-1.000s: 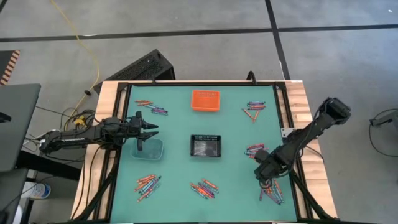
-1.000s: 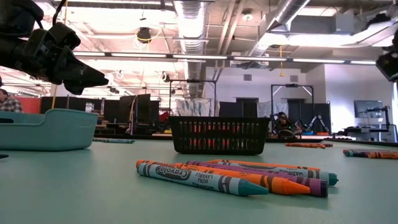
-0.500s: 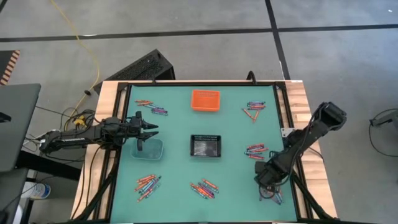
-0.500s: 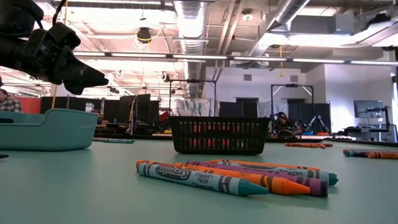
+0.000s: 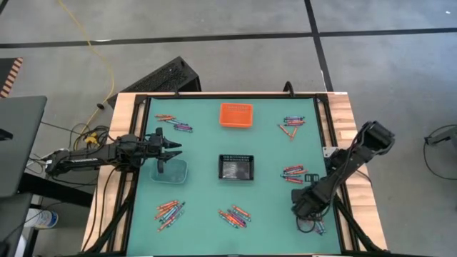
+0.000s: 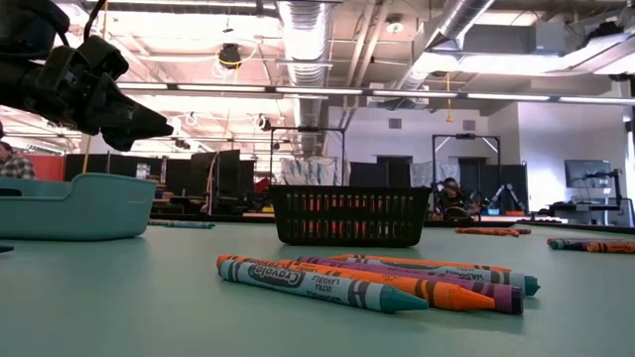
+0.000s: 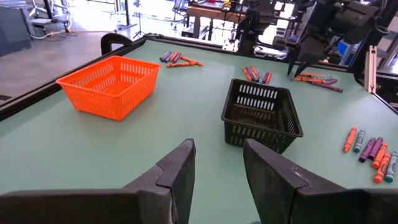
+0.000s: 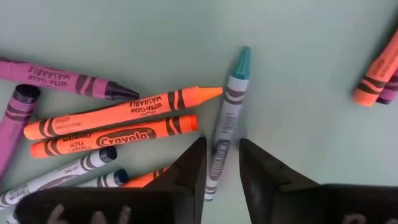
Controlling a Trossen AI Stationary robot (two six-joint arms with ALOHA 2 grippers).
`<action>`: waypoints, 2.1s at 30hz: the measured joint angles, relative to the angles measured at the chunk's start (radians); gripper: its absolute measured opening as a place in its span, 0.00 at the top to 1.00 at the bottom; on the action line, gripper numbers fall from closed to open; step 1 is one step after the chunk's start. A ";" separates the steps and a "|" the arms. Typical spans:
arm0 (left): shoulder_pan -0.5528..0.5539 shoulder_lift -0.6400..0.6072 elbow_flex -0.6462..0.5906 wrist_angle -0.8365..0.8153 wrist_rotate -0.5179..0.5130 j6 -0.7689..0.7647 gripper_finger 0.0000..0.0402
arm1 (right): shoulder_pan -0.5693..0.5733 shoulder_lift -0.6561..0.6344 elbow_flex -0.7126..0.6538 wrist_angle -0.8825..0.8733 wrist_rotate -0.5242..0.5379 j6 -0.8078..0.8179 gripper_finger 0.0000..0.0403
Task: Sort crayons
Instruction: Put the blue crayon into the light blue bin
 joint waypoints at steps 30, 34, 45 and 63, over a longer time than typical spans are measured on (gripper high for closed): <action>0.000 0.000 0.000 0.000 0.000 0.000 0.69 | -0.203 -0.273 0.072 0.128 0.361 -0.266 0.99; 0.000 0.000 0.000 0.000 0.000 0.000 0.69 | -0.257 -0.259 0.110 0.368 0.404 -0.459 0.99; 0.000 0.000 0.000 0.000 0.000 0.000 0.69 | -0.428 -0.006 0.112 1.318 0.345 -0.879 0.99; 0.000 0.000 0.000 0.000 0.000 0.000 0.69 | -0.571 0.590 0.619 1.655 0.238 -0.924 0.99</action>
